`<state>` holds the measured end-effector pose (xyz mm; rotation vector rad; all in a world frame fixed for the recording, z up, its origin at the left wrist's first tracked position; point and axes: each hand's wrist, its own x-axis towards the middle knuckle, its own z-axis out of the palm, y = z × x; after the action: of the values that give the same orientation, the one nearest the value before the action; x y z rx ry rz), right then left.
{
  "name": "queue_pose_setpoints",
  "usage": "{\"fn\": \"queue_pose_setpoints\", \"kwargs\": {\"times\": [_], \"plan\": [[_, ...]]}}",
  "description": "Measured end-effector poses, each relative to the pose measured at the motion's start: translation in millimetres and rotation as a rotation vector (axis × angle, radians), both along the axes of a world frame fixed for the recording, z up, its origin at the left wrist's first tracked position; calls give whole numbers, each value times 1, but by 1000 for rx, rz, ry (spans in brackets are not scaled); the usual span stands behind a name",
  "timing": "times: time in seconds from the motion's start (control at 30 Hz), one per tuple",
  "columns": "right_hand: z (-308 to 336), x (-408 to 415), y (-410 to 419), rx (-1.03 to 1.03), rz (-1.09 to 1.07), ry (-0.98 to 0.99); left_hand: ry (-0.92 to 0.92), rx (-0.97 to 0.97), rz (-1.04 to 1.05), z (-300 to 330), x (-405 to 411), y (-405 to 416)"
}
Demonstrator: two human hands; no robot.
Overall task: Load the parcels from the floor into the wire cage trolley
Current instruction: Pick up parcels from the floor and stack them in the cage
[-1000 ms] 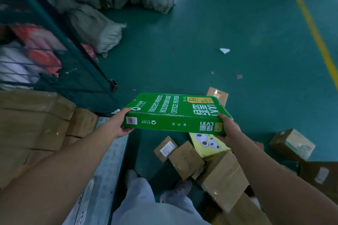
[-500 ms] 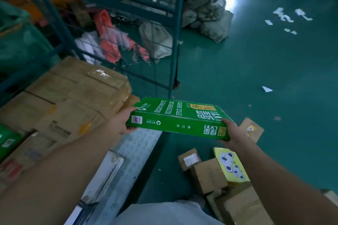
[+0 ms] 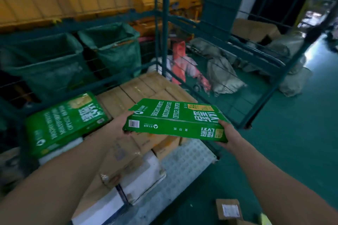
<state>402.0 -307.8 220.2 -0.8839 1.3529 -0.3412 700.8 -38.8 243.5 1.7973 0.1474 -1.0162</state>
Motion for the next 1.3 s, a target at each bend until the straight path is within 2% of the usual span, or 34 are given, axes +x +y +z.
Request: {"fn": "queue_pose_setpoints", "kwargs": {"times": [0.1,0.23,0.33,0.5,0.67,0.97,1.07,1.3], "plan": [[9,60,12,-37,142,-3,-30,-26,116,6,26,46],[19,129,20,-46,284,-30,62,-79,278,8,48,91],[26,188,18,-79,384,-34,39,-133,380,14,75,111],[30,258,8,-110,485,-57,40,-185,490,3,111,116],[19,340,-32,-126,631,-67,91,-180,636,-21,150,88],[-59,489,-140,-108,810,-39,106,-123,820,-67,211,-1],[-103,529,-165,-68,855,-34,103,-96,852,-97,236,-22],[-211,585,-200,-30,887,-15,61,-179,923,-174,286,-48]]}}
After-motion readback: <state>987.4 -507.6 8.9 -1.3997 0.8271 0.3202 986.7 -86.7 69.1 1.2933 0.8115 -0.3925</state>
